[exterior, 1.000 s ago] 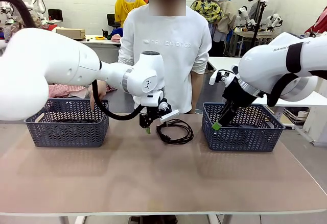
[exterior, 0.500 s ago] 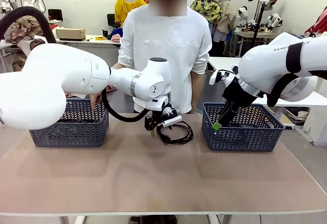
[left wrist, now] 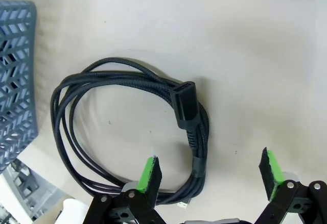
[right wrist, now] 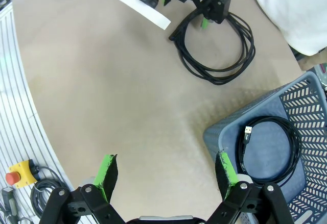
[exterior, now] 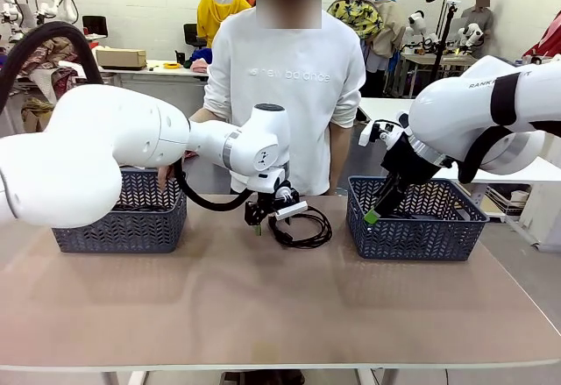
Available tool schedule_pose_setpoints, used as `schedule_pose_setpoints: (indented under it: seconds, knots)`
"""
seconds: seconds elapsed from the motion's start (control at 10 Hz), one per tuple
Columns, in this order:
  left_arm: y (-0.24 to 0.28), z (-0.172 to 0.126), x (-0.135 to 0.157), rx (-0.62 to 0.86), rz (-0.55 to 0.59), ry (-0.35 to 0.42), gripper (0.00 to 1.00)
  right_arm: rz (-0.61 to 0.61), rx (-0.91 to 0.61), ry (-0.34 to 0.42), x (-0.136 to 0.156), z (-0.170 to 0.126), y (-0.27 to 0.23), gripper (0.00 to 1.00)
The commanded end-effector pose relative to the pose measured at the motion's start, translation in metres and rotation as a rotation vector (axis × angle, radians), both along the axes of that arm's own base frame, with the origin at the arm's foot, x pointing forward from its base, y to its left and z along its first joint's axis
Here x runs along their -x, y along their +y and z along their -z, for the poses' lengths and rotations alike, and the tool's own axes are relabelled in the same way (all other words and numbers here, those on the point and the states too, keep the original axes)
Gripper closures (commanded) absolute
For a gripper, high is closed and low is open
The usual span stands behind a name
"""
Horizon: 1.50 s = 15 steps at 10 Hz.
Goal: Organize the cables according to human instructions.
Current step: Pick up a bundle of cables and place it in the basket indicated by the human.
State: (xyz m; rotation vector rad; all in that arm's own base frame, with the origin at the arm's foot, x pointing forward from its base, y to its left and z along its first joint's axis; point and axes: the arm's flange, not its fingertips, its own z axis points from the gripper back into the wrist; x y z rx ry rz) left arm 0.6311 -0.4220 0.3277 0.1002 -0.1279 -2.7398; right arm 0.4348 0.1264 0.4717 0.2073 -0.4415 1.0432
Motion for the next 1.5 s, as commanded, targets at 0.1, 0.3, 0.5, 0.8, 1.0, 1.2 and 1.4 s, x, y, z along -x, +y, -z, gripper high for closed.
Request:
schedule_pose_setpoints:
  seconds: [0.1, 0.3, 0.5, 0.8, 1.0, 1.2, 1.4]
  knots:
    - [-0.0034, -0.0041, -0.0109, -0.007, -0.024, 0.000, 0.00, 0.003, 0.001, -0.004, -0.0031, -0.0026, 0.0009, 0.00]
    - [-0.0022, -0.0041, -0.0131, -0.015, -0.034, 0.000, 0.00, 0.003, 0.001, -0.004, -0.0031, -0.0026, 0.0009, 0.00]
    - [-0.0031, -0.0014, -0.0145, -0.021, -0.038, 0.009, 0.00, 0.003, 0.001, -0.004, -0.0031, -0.0026, 0.0009, 0.00]
    - [-0.0061, 0.0013, -0.0156, -0.030, -0.031, 0.015, 0.15, 0.003, 0.001, -0.004, -0.0031, -0.0026, 0.0009, 0.00]
    - [-0.0077, 0.0017, -0.0155, -0.026, -0.034, 0.014, 0.34, 0.003, 0.001, -0.004, -0.0031, -0.0026, 0.0009, 0.00]
    - [-0.0091, 0.0023, -0.0153, -0.026, -0.033, 0.015, 0.53, 0.003, 0.001, -0.004, -0.0031, -0.0026, 0.0009, 0.00]
    - [-0.0104, 0.0030, -0.0156, -0.028, -0.033, 0.017, 0.73, 0.003, 0.001, -0.004, -0.0031, -0.0026, 0.0009, 0.00]
